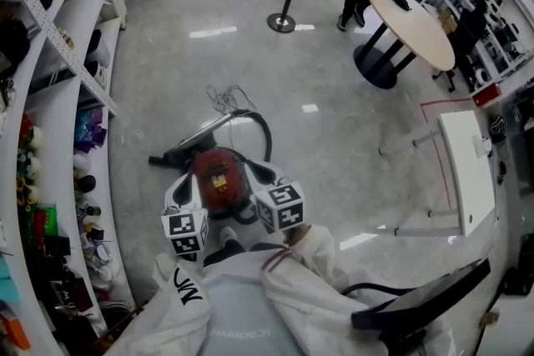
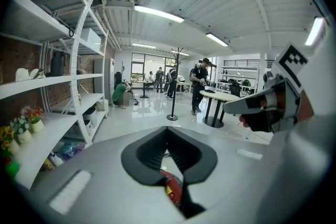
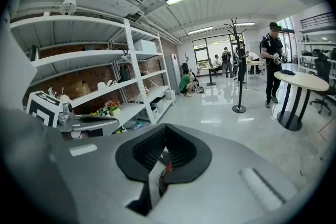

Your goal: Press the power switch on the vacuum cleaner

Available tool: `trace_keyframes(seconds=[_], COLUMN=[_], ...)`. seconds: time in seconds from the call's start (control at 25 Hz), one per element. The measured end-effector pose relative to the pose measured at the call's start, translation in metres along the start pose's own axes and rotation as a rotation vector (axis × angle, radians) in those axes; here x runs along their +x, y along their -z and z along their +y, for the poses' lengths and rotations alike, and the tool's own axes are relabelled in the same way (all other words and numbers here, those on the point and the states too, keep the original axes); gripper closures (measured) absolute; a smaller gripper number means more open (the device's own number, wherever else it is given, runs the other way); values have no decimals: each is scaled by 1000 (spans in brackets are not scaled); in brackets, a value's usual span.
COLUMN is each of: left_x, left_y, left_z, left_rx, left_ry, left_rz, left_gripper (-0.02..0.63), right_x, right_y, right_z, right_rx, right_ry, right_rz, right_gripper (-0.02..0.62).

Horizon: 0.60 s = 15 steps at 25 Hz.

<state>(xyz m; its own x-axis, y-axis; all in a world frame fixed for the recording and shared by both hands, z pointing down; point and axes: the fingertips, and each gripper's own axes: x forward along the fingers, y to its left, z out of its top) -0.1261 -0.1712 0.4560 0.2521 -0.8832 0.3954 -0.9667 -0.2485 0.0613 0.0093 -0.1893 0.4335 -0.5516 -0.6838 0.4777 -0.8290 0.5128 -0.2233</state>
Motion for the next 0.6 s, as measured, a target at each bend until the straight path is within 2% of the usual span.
trace_keyframes(seconds=[0.32, 0.6], left_x=[-10, -28], left_y=[8, 10], left_z=[-11, -41], left_rx=[12, 29], left_ry=[-36, -64], left_rz=[13, 10], left_gripper=[606, 606], right_x=[-15, -49], right_y=[16, 27], right_z=[-6, -18], right_rx=[5, 14], right_ry=[-20, -39], right_rz=[8, -3], right_gripper=[594, 594])
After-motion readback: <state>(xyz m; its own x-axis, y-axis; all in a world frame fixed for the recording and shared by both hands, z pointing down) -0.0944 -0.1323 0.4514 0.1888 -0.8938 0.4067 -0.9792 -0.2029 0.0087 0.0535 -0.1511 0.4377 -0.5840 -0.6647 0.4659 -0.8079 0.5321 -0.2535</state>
